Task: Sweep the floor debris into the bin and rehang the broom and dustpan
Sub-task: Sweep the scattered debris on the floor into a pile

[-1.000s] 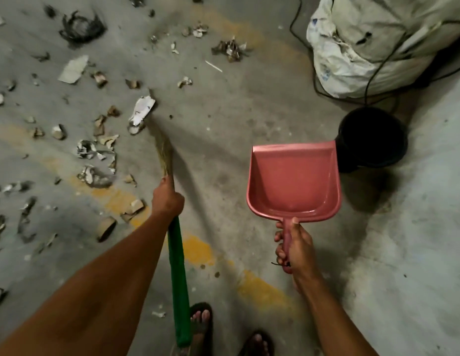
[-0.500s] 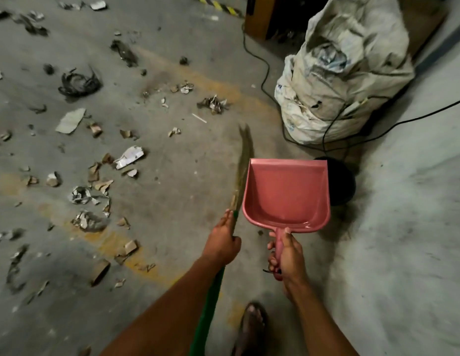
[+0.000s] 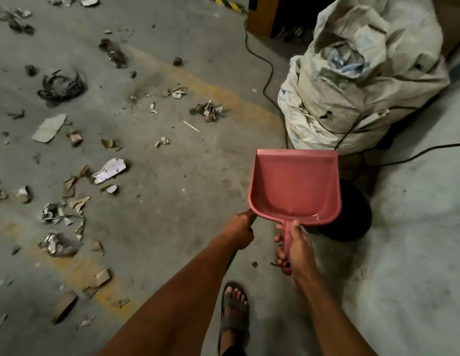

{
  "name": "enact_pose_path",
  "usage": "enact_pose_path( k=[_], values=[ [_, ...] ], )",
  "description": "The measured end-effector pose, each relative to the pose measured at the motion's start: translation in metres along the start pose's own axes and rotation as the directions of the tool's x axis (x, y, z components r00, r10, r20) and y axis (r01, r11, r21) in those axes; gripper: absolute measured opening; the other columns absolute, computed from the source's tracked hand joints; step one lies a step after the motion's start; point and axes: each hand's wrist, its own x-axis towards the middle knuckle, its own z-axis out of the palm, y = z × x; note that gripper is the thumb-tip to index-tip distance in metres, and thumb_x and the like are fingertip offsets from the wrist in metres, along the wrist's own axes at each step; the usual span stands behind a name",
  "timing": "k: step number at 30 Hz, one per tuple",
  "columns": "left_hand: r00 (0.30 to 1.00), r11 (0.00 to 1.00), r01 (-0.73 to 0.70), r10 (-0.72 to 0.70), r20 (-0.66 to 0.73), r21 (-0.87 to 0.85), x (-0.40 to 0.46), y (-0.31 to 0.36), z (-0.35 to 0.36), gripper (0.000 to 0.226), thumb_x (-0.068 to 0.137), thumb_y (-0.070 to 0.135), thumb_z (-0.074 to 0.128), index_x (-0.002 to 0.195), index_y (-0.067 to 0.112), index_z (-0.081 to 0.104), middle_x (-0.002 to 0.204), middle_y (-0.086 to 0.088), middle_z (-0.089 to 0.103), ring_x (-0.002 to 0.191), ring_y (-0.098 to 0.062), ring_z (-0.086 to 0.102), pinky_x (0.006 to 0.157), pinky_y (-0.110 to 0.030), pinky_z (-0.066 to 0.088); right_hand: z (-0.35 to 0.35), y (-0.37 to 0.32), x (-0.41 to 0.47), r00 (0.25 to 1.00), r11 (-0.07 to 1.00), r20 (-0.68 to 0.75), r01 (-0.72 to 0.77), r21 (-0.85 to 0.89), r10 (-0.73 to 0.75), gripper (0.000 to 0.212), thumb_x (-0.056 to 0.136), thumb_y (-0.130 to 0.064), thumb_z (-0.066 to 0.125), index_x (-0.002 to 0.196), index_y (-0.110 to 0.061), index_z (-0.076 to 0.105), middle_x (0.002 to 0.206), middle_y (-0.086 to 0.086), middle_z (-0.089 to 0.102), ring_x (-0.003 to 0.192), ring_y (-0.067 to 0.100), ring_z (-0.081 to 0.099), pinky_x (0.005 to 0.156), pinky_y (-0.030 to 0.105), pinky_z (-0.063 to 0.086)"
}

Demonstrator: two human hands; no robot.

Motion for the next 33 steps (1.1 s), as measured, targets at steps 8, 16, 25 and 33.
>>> enact_pose_path(
  k=[8, 16, 25, 33],
  values=[
    [0.917, 0.924, 0.342, -0.368, -0.155, -0.171, 0.086, -0.083, -0.024, 0.063, 0.096, 0.01, 0.056, 0.158, 0.012, 0.041, 0.145, -0.02, 0.058, 0.13, -0.037, 0.058, 0.108, -0.038, 0.045, 0.021, -0.002, 0.097, 0.995, 0.997, 0.073, -0.062, -0.045, 0.066, 0.046, 0.112, -0.046, 0.036, 0.11, -0.01, 0.064, 0.075, 0.002, 0.057, 0.037, 0.008, 0.036, 0.035, 0.013, 0.026],
    [0.654, 0.707, 0.62, -0.705, -0.273, -0.339, 0.058, -0.192, -0.096, 0.048, 0.095, 0.013, 0.061, 0.141, 0.002, 0.054, 0.132, -0.026, 0.064, 0.123, -0.043, 0.062, 0.103, -0.044, 0.05, 0.083, -0.018, 0.122, 0.971, 0.997, 0.226, -0.065, -0.049, 0.074, 0.047, 0.113, -0.045, 0.035, 0.108, -0.008, 0.064, 0.072, 0.002, 0.057, 0.038, 0.009, 0.036, 0.034, 0.016, 0.028],
    [0.616, 0.79, 0.415, -0.609, -0.5, -0.452, 0.02, -0.128, -0.095, 0.066, 0.096, 0.012, 0.057, 0.158, 0.011, 0.038, 0.152, -0.018, 0.052, 0.131, -0.036, 0.058, 0.111, -0.05, 0.049, 0.106, -0.061, 0.11, 0.956, 0.995, 0.278, -0.077, -0.066, 0.092, 0.047, 0.113, -0.043, 0.036, 0.109, -0.006, 0.065, 0.071, 0.001, 0.059, 0.039, 0.01, 0.036, 0.037, 0.018, 0.029],
    [0.881, 0.962, 0.07, -0.183, -0.436, -0.263, 0.091, -0.003, -0.108, 0.075, 0.083, 0.004, 0.063, 0.156, 0.007, 0.046, 0.16, -0.012, 0.046, 0.146, -0.027, 0.044, 0.118, -0.02, 0.027, 0.088, -0.115, 0.129, 0.975, 0.998, 0.214, -0.043, -0.056, 0.054, 0.051, 0.113, -0.045, 0.036, 0.111, -0.004, 0.066, 0.072, 0.002, 0.06, 0.04, 0.011, 0.037, 0.038, 0.02, 0.031]
  ],
)
